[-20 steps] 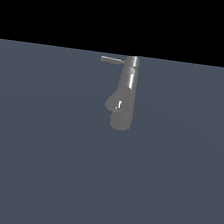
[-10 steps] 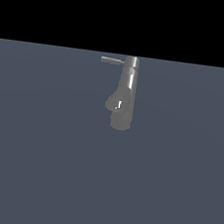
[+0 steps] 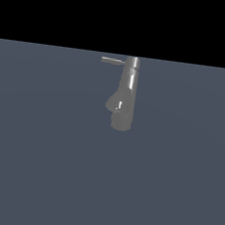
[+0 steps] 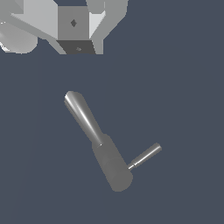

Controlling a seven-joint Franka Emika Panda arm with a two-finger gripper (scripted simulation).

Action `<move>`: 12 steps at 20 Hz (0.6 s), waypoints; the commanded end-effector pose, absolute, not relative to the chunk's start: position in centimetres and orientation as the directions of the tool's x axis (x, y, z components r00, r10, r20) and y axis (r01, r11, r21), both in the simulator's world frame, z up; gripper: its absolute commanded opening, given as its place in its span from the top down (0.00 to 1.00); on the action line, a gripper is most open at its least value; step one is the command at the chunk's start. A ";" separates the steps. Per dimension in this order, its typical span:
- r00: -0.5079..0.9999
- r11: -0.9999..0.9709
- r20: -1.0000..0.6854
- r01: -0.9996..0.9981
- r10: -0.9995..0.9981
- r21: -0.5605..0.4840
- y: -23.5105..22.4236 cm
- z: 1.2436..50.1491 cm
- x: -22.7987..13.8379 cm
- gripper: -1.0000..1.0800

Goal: Turn on the faucet by rotating a designated handle.

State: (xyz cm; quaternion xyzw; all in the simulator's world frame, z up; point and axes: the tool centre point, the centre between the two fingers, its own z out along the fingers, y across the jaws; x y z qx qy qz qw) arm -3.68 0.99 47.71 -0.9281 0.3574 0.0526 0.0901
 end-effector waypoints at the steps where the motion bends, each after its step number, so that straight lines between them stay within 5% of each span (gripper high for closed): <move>1: 0.686 -0.676 -0.176 -0.727 -0.706 -0.118 1.0 46.7 -1.7 1.00; 12: 0.421 -0.421 -0.200 -0.906 -0.885 -0.045 1.3 41.0 6.5 1.00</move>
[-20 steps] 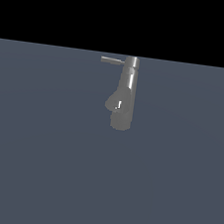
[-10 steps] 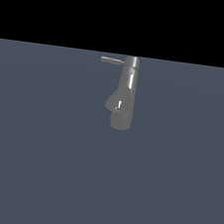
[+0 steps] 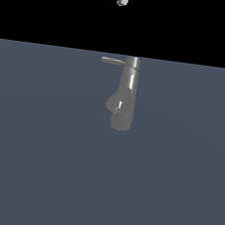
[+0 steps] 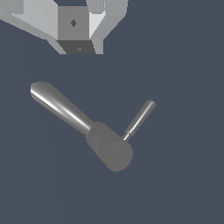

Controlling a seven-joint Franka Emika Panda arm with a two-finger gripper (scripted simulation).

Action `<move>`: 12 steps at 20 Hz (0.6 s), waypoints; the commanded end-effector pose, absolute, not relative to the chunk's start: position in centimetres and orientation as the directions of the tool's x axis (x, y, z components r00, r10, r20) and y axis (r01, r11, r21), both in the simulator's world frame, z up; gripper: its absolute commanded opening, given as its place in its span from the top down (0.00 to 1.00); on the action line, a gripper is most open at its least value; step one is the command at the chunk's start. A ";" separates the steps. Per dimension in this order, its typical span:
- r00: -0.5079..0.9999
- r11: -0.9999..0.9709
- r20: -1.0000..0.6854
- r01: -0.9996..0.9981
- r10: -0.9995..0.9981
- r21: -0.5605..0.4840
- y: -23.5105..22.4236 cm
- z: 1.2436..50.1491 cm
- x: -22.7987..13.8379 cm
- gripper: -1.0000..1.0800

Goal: Turn on the faucet by rotating a designated handle.

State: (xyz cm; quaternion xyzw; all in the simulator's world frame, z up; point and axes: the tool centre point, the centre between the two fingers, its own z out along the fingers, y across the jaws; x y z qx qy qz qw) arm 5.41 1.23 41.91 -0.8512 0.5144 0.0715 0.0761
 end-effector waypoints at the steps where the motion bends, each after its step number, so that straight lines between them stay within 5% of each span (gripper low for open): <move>1: 0.395 -0.396 -0.199 -0.918 -0.897 -0.038 1.4 40.4 7.2 1.00; 12: 0.111 -0.117 -0.154 -0.993 -0.982 0.033 2.5 32.7 13.9 1.00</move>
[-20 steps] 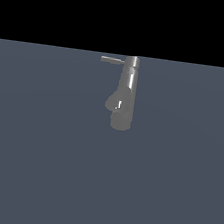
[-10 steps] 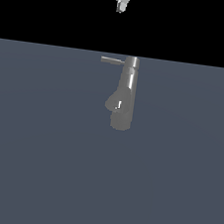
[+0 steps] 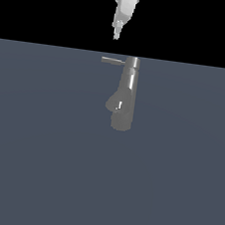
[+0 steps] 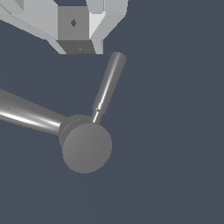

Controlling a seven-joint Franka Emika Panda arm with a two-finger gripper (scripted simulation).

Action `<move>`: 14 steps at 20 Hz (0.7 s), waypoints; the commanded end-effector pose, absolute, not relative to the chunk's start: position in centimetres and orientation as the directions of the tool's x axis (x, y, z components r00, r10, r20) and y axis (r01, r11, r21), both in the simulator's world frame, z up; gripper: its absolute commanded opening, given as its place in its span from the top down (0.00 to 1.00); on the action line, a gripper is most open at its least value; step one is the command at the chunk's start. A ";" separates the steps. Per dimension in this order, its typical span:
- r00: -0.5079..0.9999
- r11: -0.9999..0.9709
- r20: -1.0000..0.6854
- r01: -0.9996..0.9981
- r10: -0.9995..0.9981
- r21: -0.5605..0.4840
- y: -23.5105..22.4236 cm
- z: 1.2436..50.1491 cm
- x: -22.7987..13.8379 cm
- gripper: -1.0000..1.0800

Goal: Turn on the faucet by rotating a designated handle.

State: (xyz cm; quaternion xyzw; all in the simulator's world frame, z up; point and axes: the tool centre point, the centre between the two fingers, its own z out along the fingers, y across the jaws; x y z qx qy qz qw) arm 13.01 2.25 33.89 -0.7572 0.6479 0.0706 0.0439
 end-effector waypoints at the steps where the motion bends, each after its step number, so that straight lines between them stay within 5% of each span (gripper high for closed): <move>1: 0.086 -0.092 -0.148 -0.995 -0.985 0.038 2.6 32.0 14.4 1.00; 14: -0.123 0.119 -0.078 -0.991 -0.989 0.064 4.3 24.7 18.3 1.00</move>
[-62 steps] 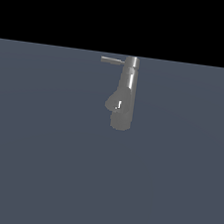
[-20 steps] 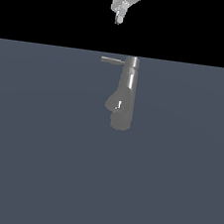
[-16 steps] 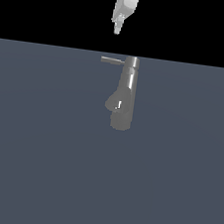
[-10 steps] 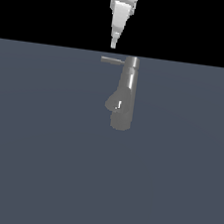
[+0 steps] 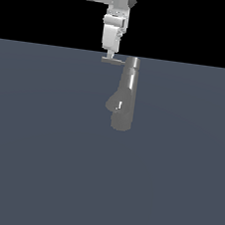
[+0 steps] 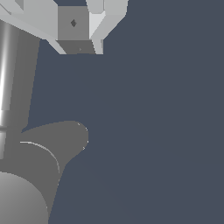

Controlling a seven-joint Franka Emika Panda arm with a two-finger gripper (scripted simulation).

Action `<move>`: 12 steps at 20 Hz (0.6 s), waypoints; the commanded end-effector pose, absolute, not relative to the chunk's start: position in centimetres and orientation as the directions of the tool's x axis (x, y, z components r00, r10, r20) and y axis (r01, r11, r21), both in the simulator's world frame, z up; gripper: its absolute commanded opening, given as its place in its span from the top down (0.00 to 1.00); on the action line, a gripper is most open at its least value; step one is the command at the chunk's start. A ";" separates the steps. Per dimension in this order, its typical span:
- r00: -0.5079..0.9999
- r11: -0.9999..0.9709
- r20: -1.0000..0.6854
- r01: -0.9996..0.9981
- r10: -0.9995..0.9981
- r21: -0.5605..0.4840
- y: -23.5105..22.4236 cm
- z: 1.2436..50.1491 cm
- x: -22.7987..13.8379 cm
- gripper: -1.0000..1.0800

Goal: Turn on the faucet by rotating a designated handle.

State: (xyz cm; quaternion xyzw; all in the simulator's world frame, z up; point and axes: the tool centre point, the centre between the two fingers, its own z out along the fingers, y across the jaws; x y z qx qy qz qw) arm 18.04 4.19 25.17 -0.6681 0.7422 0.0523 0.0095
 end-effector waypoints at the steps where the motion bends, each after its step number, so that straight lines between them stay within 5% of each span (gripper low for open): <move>1: -0.131 0.126 -0.075 -0.990 -0.989 0.065 4.4 24.4 18.4 1.00; 12: -0.149 0.145 -0.067 -0.987 -0.986 0.066 4.7 23.6 18.6 1.00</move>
